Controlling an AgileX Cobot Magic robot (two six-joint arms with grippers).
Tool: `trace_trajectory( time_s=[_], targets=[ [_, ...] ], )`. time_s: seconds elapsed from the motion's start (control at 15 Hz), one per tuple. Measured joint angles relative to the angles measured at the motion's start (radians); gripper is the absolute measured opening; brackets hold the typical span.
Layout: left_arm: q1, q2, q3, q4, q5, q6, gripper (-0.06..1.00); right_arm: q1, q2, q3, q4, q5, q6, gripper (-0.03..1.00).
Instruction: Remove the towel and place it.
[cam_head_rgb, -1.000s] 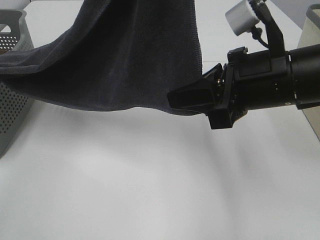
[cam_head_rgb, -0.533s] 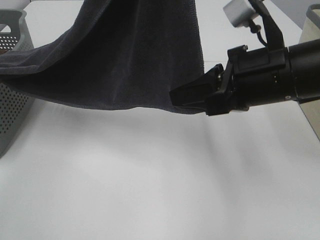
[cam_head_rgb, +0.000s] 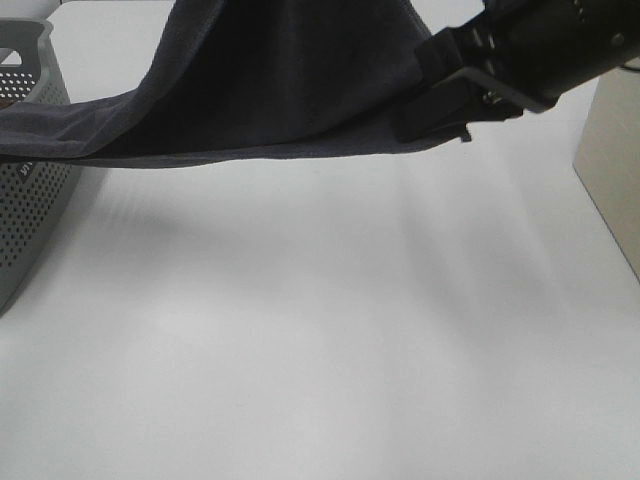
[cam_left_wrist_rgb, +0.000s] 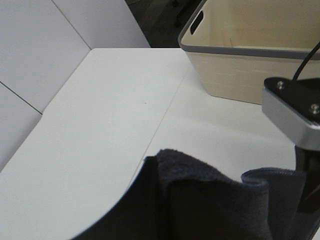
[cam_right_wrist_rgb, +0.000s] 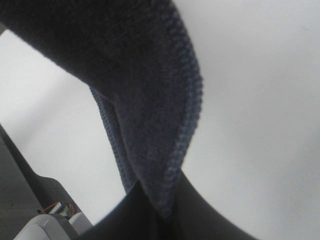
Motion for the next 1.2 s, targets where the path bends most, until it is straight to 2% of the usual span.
trace_trajectory(
  time_s=[0.13,0.33,0.4,0.53,0.67,0.87,1.07,1.2],
  targets=[
    [0.000,0.000,0.000,0.044,-0.036,0.000,0.00,0.000,0.000,-0.136,-0.201,0.097,0.205,0.01],
    [0.000,0.000,0.000,0.105,-0.160,0.000,0.00,0.000,0.000,-0.365,-0.451,0.202,0.382,0.01],
    [0.000,0.000,0.000,0.105,-0.160,0.000,0.00,0.000,0.000,-0.365,-0.451,0.202,0.382,0.01],
    [0.000,0.000,0.000,0.138,-0.309,0.000,0.00,0.000,0.011,-0.550,-0.593,0.220,0.405,0.01],
    [0.000,0.000,0.000,0.202,-0.417,0.000,0.00,0.000,0.033,-0.653,-0.627,0.189,0.405,0.01],
    [0.003,0.002,0.000,0.329,-0.567,-0.001,0.00,0.000,0.055,-0.738,-0.685,0.068,0.405,0.01],
    [0.012,0.028,-0.003,0.352,-0.715,-0.001,0.00,0.000,0.071,-0.760,-0.753,-0.072,0.405,0.01],
    [0.030,0.048,-0.005,0.354,-0.788,-0.001,0.00,0.000,0.086,-0.761,-0.791,-0.122,0.405,0.01]
  ],
)
